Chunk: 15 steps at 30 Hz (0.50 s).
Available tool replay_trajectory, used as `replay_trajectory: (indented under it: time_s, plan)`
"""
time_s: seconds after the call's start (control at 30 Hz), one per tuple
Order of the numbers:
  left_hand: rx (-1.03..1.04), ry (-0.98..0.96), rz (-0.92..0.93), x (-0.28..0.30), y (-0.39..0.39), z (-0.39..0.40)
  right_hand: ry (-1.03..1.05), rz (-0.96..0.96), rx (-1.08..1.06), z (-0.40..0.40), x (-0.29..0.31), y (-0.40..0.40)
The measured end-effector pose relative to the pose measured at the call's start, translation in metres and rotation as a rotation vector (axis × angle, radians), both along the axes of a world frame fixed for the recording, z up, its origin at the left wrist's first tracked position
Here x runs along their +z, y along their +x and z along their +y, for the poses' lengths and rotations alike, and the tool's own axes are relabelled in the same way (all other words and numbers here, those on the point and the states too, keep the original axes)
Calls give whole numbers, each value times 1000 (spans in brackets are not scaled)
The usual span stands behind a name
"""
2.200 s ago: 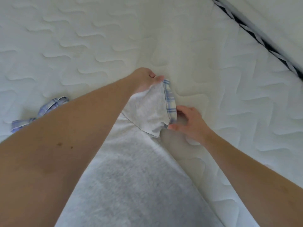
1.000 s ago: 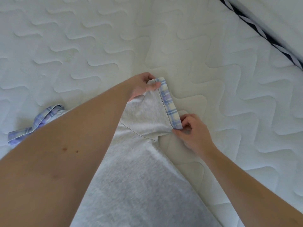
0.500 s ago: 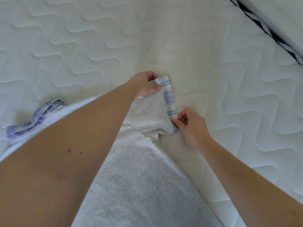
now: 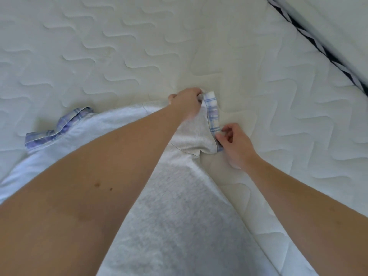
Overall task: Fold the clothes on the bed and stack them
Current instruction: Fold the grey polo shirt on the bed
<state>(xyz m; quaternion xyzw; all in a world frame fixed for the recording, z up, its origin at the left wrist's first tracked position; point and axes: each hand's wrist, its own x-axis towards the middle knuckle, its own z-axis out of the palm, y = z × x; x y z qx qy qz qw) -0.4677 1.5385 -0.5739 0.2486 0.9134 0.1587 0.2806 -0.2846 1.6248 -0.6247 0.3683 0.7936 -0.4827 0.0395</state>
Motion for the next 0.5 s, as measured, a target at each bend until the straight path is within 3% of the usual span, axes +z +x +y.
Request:
replay_trajectory:
  time_s: [0.1,0.2,0.33,0.5]
  plan:
    - [106,125,145,12,11,-20,-134,-23,5,-7,12,-8]
    - [213,278,215,26,21,-50,-82,-71,-42,-19,25,-15]
    - [324,640,-85,50,36,-102,100,-7,31,-48,54,-8]
    - [534,815,-269,66,51,-189,217,249,133,-108,91,5]
